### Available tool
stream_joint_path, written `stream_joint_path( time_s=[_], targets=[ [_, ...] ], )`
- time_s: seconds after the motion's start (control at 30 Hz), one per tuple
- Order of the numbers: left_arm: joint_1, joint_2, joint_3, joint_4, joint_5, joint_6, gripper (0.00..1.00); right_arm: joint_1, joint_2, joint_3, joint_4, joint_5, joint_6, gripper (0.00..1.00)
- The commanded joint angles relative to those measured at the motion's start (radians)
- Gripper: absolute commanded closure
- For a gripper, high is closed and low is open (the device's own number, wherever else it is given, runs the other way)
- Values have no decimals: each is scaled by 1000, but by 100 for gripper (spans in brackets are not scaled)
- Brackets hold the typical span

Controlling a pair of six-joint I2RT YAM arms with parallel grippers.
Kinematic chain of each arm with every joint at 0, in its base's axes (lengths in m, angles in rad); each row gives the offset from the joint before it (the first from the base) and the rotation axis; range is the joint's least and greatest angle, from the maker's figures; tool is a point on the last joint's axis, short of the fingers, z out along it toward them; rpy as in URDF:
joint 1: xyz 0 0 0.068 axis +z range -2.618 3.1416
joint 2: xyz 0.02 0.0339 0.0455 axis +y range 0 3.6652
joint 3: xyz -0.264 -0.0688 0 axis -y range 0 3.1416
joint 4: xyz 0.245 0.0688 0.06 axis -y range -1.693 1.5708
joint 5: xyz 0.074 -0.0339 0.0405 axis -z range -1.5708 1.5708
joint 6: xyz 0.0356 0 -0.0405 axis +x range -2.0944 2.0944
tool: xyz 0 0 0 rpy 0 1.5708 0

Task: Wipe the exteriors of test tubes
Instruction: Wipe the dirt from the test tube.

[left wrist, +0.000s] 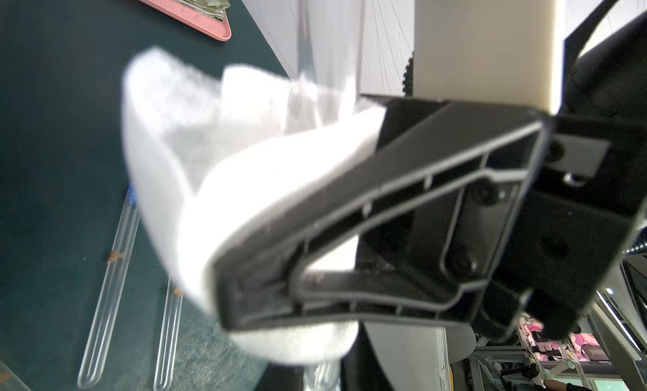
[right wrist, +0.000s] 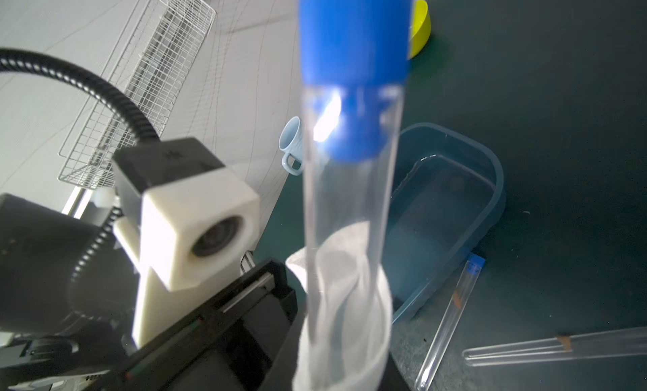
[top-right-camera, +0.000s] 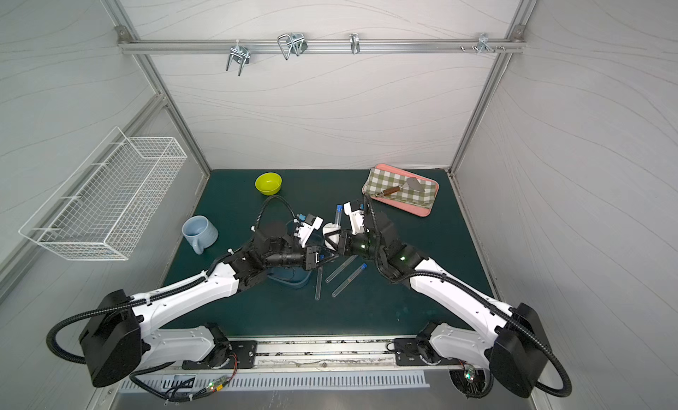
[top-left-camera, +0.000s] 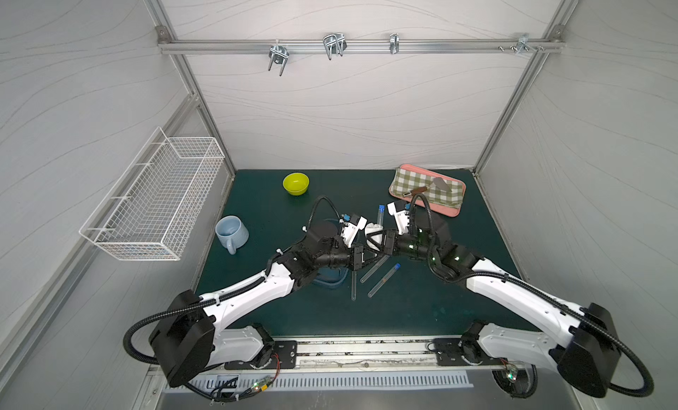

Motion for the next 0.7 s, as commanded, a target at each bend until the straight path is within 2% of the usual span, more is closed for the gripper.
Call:
stream_joint_path(
  time_s=[0.0, 0.2, 0.3, 0.43, 0.67],
  targets=[
    [5, -22, 45, 52, -3, -1, 93, -6, -11, 14, -4, 31, 2, 79],
    [6, -25, 48, 52, 3, -1, 93, -125, 58, 135, -10, -63, -48, 79],
    [6, -25, 49, 54, 3, -3, 93, -150, 85, 177, -22, -86, -70, 79],
    [6, -20, 54, 57, 3, -6, 93, -128, 81, 159, -25, -99, -60, 79],
    [5, -23, 58, 45, 0, 2, 93, -25, 3, 22, -6, -39, -1, 79]
  ],
)
